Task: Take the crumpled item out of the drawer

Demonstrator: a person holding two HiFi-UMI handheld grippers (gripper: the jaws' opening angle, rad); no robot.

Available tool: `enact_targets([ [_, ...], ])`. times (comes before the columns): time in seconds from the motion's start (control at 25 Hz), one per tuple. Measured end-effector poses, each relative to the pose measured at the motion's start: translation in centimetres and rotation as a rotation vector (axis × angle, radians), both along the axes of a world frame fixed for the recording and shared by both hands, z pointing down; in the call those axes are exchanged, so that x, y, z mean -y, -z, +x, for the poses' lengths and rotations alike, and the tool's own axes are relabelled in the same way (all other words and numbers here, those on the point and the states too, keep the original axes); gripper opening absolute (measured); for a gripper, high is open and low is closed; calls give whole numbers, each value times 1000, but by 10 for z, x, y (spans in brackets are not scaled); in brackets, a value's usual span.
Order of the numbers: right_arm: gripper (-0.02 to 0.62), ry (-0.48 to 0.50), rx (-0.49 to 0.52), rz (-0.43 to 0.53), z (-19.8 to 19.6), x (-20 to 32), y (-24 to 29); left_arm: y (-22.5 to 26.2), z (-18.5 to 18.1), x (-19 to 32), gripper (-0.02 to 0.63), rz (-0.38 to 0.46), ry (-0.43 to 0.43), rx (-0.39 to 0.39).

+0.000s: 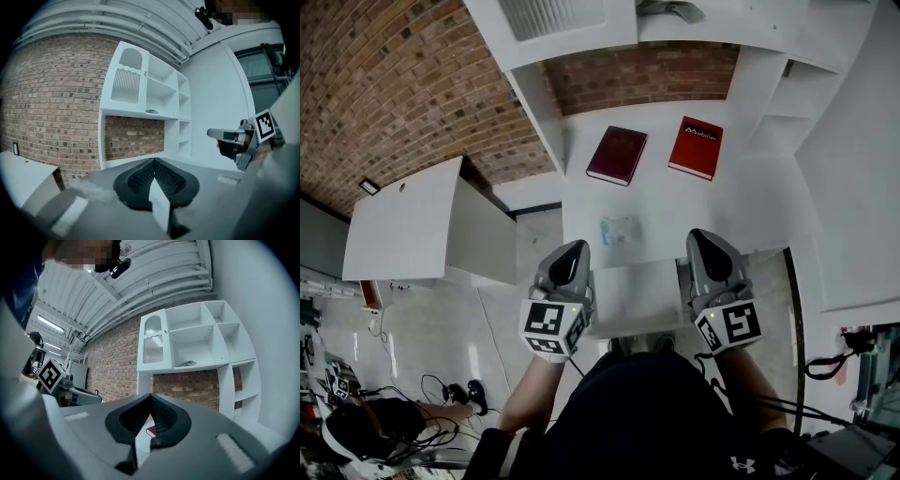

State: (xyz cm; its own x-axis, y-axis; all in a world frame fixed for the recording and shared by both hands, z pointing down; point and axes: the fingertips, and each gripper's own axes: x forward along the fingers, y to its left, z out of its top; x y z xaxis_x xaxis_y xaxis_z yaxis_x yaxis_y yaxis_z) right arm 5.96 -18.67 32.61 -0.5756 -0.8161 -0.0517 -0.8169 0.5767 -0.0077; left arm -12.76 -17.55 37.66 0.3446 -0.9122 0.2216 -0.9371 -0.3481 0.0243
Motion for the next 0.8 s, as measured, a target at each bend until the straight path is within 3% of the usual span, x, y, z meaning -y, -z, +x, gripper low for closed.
enact_targets([
  [0.8,2,3,8,-10,-1,-10,-1,-3,-2,-7,3,-3,-13,0],
])
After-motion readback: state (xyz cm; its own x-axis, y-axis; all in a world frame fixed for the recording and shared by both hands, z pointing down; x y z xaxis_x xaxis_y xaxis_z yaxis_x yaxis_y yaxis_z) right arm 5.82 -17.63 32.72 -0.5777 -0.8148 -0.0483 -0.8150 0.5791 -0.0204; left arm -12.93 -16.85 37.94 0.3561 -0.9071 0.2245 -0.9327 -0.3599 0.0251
